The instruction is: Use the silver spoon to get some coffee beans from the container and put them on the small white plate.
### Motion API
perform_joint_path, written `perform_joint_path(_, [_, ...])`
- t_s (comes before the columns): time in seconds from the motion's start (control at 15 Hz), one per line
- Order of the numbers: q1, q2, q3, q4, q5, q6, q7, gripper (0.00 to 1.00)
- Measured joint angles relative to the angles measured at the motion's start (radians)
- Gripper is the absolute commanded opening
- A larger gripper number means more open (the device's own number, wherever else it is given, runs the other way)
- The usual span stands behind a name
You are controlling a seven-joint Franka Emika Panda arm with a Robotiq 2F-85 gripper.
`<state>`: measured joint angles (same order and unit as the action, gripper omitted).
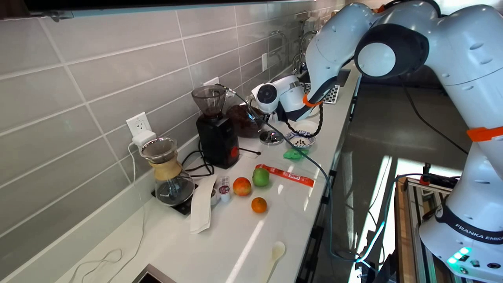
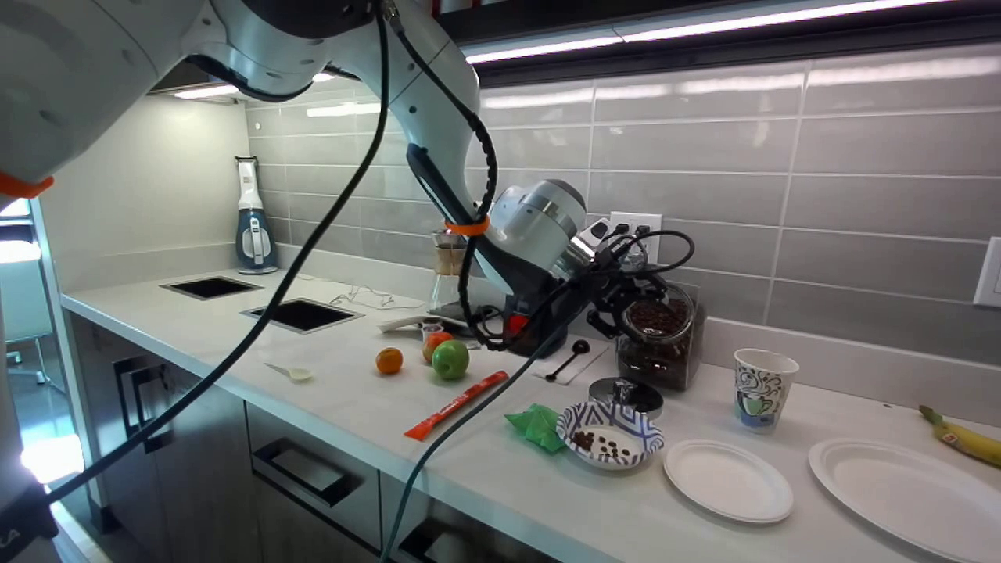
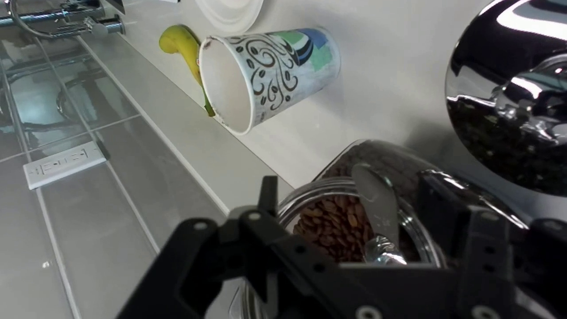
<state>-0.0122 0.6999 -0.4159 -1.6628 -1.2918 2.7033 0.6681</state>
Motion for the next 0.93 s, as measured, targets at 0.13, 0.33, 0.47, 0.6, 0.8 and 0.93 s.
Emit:
perform_joint_path(0.13, [0.002,0.011,0.0,0.003,-0.002,0.0,0.0,0.77])
perform_joint_path(0.33, [0.003,0.03,0.0,0.017,-0.005,0.0,0.0,0.74])
perform_joint_path(0.47, [0.004,0.04,0.0,0.025,-0.006,0.0,0.0,0.71])
perform_joint_path(0.6, [0.004,0.049,0.0,0.034,-0.007,0.0,0.0,0.68])
perform_joint_path(0.8, [0.005,0.057,-0.002,0.046,-0.016,0.0,0.0,0.67])
perform_joint_path(0.93, [0.007,0.058,-0.008,0.051,-0.031,0.0,0.001,0.65])
